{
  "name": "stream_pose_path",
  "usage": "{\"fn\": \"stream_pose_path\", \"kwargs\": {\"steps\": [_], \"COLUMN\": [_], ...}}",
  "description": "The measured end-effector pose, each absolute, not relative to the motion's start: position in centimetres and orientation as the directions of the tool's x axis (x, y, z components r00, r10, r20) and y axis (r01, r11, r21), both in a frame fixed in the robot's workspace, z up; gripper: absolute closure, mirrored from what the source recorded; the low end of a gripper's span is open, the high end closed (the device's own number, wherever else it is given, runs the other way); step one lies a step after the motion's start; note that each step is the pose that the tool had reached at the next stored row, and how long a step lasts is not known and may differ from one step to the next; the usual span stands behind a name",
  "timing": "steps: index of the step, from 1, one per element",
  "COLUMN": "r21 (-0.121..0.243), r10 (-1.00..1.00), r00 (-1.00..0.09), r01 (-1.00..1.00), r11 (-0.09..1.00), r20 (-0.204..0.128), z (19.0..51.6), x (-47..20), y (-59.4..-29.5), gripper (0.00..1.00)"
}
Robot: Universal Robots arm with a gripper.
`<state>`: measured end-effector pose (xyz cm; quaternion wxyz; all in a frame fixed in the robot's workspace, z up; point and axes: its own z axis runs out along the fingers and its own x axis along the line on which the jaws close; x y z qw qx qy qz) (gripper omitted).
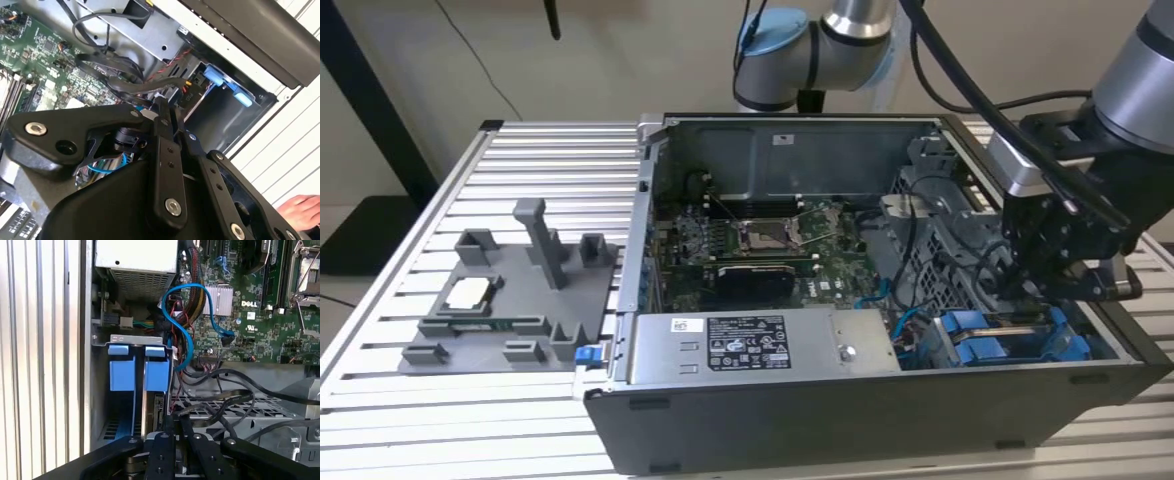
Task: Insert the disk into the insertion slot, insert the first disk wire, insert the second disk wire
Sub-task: 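Insert the second disk wire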
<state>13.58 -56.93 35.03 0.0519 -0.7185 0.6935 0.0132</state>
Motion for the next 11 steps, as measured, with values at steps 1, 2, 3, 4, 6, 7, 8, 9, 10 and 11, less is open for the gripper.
{"fn": "stream_pose_path", "kwargs": {"steps": [1, 2, 3, 4, 6, 7, 8, 9, 10, 11], "r21": [-0.056, -0.056, -0.056, -0.056, -0.058, -0.059, -0.061, -0.064, -0.067, -0.069], "r10": [-0.996, -0.996, -0.996, -0.996, -0.996, -0.996, -0.996, -0.996, -0.996, -0.996], "r00": [0.038, 0.038, 0.038, 0.038, 0.038, 0.038, 0.038, 0.038, 0.038, 0.038], "r01": [-0.998, -0.998, -0.998, -0.998, -0.998, -0.998, -0.998, -0.997, -0.997, -0.997], "r11": [-0.033, -0.033, -0.034, -0.034, -0.034, -0.034, -0.033, -0.033, -0.033, -0.033], "r20": [-0.087, -0.083, -0.08, -0.08, -0.079, -0.079, -0.08, -0.079, -0.079, -0.078], "z": [35.02, 35.0, 34.99, 34.95, 34.9, 34.86, 34.8, 34.75, 34.71, 34.66], "x": [13.59, 13.59, 13.59, 13.59, 13.59, 13.58, 13.57, 13.57, 13.58, 13.58], "y": [-56.97, -57.02, -57.08, -57.12, -57.12, -57.13, -57.13, -57.13, -57.14, -57.15], "gripper": [0.84, 0.84, 0.84, 0.84, 0.84, 0.84, 0.84, 0.84, 0.84, 0.84]}}
